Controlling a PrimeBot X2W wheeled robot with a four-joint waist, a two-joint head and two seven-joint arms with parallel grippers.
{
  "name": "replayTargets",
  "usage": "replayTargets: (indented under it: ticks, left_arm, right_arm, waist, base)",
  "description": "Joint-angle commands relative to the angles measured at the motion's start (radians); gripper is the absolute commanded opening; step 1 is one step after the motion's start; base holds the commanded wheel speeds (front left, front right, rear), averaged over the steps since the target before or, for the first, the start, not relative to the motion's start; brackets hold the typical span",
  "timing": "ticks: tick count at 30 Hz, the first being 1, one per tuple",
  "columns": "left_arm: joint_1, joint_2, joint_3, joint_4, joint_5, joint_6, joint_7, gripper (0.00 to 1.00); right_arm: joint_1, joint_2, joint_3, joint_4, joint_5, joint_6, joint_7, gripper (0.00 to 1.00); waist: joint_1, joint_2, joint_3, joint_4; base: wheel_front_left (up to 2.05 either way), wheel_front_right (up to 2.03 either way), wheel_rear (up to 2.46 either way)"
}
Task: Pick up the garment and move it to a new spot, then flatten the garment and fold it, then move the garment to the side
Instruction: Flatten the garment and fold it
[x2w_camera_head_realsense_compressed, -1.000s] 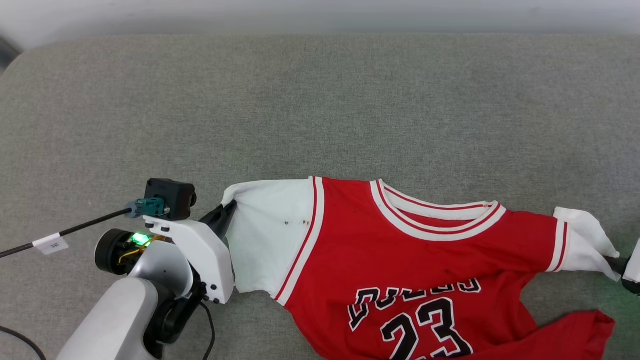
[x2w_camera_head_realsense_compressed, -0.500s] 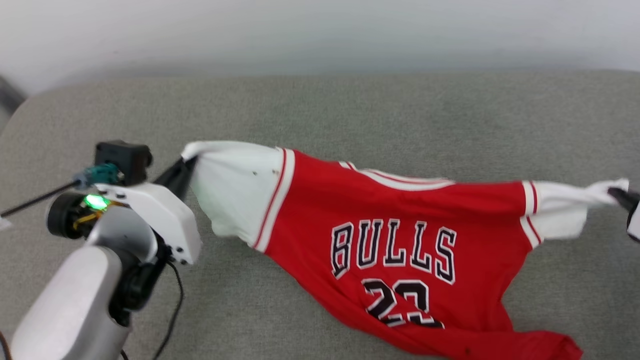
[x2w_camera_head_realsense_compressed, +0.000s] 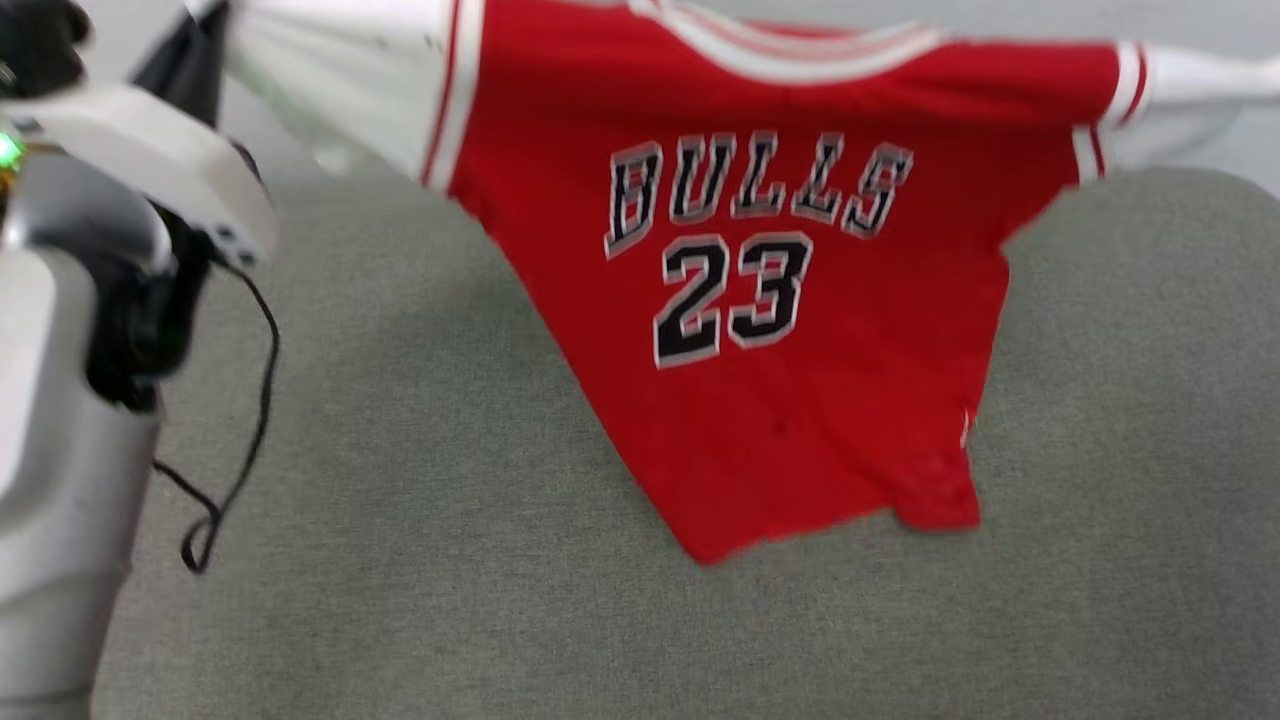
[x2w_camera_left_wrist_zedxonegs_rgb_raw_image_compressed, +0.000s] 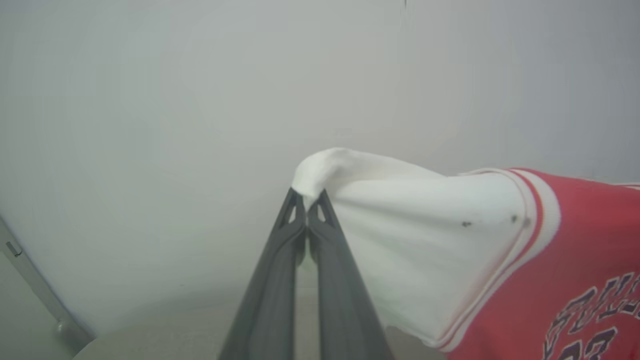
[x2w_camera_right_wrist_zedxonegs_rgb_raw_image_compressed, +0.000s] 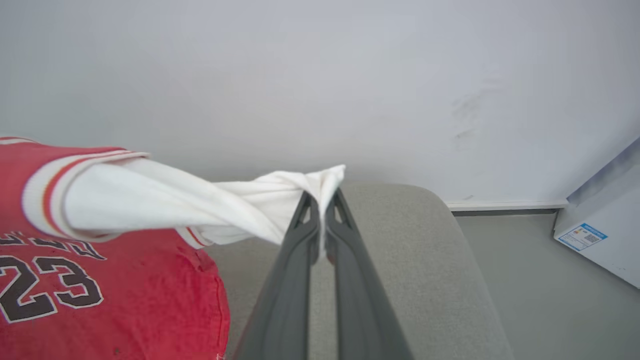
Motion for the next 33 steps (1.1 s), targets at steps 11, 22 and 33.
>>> replayTargets:
  ticks: [11,22,33]
  left_arm:
    - [-0.454,0.024,0.04,0.254,0.049,-0.03,-0.068,0.0]
    - [-0.778,0.059,0.051,0.316,0.101,-0.047,-0.14,0.0]
    - [-0.929,0.056,0.029,0.313,0.134,-0.056,-0.193,0.0]
  right_arm:
    - [-0.437,-0.047,0.103,0.16,-0.062,-0.001,-0.187,0.0]
    - [-0.773,-0.015,0.198,0.276,-0.085,-0.001,-0.399,0.0]
    - [-0.952,-0.002,0.289,0.411,-0.026,-0.001,-0.587,0.0]
  waist:
    - [0.0,0.0,0.194,-0.022]
    - [0.0,0.0,0.441,-0.061]
    - [0.0,0.0,0.637,-0.095]
  base:
    - [0.0,0.0,0.0]
    - [0.0,0.0,0.0]
    - [0.0,0.0,0.0]
